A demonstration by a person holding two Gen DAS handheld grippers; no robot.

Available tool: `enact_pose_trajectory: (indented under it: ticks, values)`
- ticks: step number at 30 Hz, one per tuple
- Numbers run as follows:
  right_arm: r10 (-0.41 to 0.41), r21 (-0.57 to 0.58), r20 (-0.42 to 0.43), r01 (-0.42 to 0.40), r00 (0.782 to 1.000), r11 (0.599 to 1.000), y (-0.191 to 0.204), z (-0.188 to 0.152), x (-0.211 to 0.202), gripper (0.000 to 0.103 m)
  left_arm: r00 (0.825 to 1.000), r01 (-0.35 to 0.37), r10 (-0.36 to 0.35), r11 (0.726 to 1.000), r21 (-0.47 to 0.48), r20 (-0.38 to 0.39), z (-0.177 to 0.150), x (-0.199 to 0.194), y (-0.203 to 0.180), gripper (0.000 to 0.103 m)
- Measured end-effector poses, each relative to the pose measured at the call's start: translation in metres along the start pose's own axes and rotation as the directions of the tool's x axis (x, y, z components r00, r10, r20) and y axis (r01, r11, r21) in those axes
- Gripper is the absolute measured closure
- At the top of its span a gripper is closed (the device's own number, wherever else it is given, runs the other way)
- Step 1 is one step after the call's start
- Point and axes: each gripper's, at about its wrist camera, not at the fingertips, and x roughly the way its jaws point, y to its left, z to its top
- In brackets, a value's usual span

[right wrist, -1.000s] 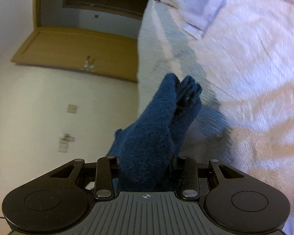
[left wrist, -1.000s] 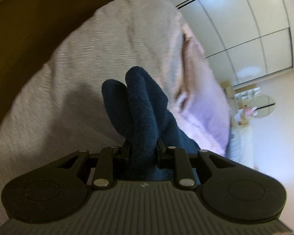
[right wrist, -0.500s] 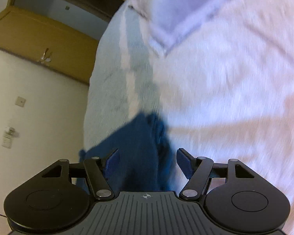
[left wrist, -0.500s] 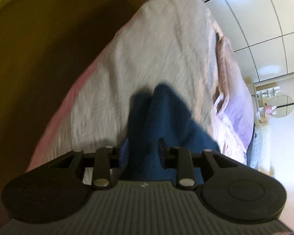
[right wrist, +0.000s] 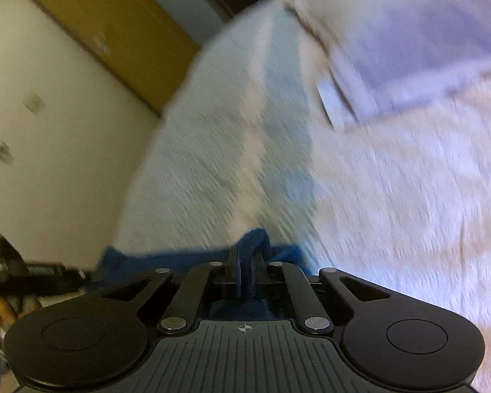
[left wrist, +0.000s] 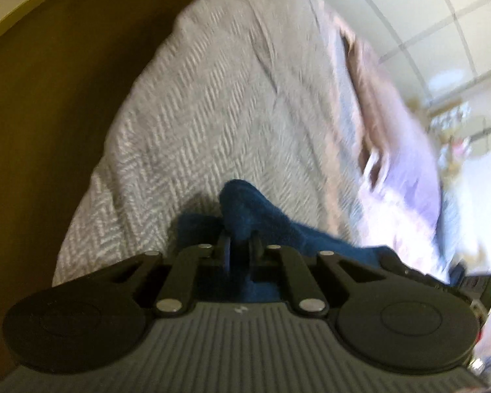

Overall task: Fold clothes
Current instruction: 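Lower the folded sweater onto the grey striped bedspread with both grippers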

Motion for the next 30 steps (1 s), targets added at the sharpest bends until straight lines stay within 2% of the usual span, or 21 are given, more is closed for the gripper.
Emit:
enact_pose_trajectory:
  ticks: [3,7,10,12,13,14,16,19,21,24,25,26,28,30]
  values:
    - [-0.036,0.055,0.056,0.033,0.998,0.998,-0.01,0.001,-0.005,0.1,0.999,0.019,-0.016,0.998,-0.062,0.046,-0.002,-0.009,0.016,0.096]
    - [-0.149,0.062,-0.025,0.151,0.988,0.987,-0.015,-0.012,0.033,0.1,0.998,-0.057,0.057,0.998,-0.035,0.008,-0.006,0.016,0.021,0.095]
    - [-0.185,0.077,-0.073,0.19,0.98,0.979,-0.015,-0.017,0.04,0.1,0.996,-0.094,0.094,0.994,-0.049,-0.002,-0.007,0.021,0.021,0.089]
    - [-0.173,0.083,-0.079,0.179,0.982,0.98,-0.011,-0.009,0.035,0.089,0.989,-0.146,0.146,0.989,-0.035,0.01,-0.006,0.015,0.012,0.078]
    - [-0.179,0.075,-0.082,0.185,0.98,0.98,-0.008,-0.005,0.03,0.069,0.985,-0.173,0.174,0.985,-0.026,0.017,-0.005,0.012,0.007,0.076]
    - [-0.205,0.059,-0.074,0.21,0.976,0.976,-0.004,-0.001,0.024,0.058,0.98,-0.196,0.196,0.981,-0.013,0.031,-0.004,0.008,0.002,0.077]
    - [-0.246,0.019,-0.014,0.246,0.969,0.969,0.006,0.005,0.005,0.058,0.97,-0.232,0.23,0.973,0.016,0.081,-0.003,-0.008,-0.013,0.079]
    - [-0.259,-0.054,0.086,0.264,0.962,0.963,0.026,0.005,-0.017,0.058,0.973,-0.205,0.192,0.974,0.096,0.13,-0.007,-0.018,-0.041,0.079]
    - [-0.264,-0.124,0.077,0.272,0.961,0.954,0.04,-0.002,-0.01,0.058,0.981,-0.184,0.169,0.967,0.175,0.101,-0.009,-0.005,-0.057,0.079]
    - [-0.301,-0.222,0.001,0.293,0.954,0.93,0.044,-0.016,0.027,0.058,0.971,-0.24,0.233,0.934,0.266,0.057,-0.014,0.033,-0.063,0.079]
    - [-0.33,-0.221,-0.036,0.315,0.943,0.923,0.038,-0.019,0.04,0.059,0.964,-0.265,0.262,0.924,0.275,0.047,-0.016,0.046,-0.059,0.084]
    - [-0.343,-0.197,-0.057,0.326,0.938,0.925,0.031,-0.02,0.047,0.059,0.961,-0.275,0.27,0.926,0.258,0.053,-0.016,0.051,-0.053,0.089]
    - [-0.361,-0.149,-0.089,0.346,0.928,0.926,0.019,-0.022,0.055,0.058,0.966,-0.257,0.25,0.95,0.175,0.062,-0.016,0.044,-0.041,0.095]
    - [-0.354,-0.096,-0.068,0.347,0.933,0.933,0.018,-0.013,0.04,0.058,0.965,-0.261,0.253,0.955,0.14,0.07,-0.017,0.03,-0.036,0.097]
